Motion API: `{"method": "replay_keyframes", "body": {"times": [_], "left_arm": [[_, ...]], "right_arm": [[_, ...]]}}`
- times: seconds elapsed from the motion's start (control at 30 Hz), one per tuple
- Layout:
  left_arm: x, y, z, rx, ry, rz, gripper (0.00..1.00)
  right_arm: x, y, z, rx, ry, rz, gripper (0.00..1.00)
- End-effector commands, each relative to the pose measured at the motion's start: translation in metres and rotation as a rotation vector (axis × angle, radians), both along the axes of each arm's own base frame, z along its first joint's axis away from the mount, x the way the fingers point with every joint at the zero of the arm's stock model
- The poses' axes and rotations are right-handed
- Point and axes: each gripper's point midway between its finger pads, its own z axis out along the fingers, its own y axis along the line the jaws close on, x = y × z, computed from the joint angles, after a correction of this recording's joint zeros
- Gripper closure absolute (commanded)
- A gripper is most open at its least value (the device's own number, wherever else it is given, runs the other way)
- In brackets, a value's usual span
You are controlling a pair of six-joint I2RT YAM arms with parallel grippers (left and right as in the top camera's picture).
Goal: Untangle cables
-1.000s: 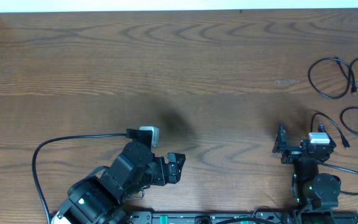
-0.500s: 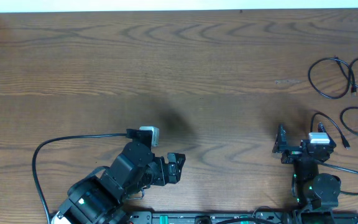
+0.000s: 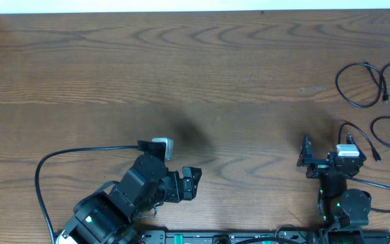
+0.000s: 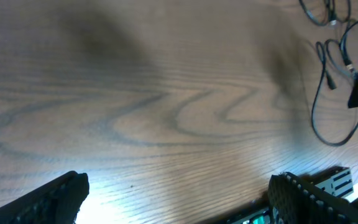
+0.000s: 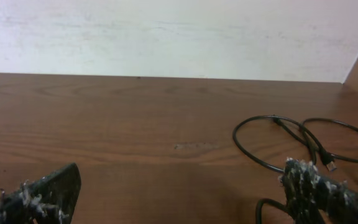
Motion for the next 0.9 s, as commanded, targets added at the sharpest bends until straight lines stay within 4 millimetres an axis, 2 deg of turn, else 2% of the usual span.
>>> {"method": "replay_keyframes", "body": {"times": [0.0,0.17,0.27,0.43,0.57,0.7,0.87], "left_arm": [[-0.001,0.001,0.004,-0.007,0.002,0.005,0.04],[-0.006,0.006,0.004,0.026,-0.028,-0.035,0.04],[-0.011,0.017,-0.008,0.065,-0.006,-0.022,0.04],[-0.014,0.025,-0.03,0.131,-0.047,-0.097,0.04],[-0.008,0.015,-0.042,0.121,-0.151,-0.216,0.04],[0.005,0.003,-0.048,0.099,-0.329,-0.34,0.04],[0.017,-0.008,-0.041,0.04,-0.556,-0.417,0.04]], "right_arm": [[0.0,0.001,0.0,-0.012,-0.002,0.008,0.01],[0.0,0.001,0.0,-0.012,-0.003,0.008,0.01],[0.0,0.001,0.0,-0.012,-0.002,0.007,0.01],[0.0,0.001,0.0,-0.012,-0.003,0.008,0.01],[0.0,0.001,0.0,-0.011,-0.003,0.008,0.01],[0.0,0.001,0.0,-0.012,-0.002,0.008,0.01],[0.0,0.001,0.0,-0.012,-0.002,0.008,0.01]]}}
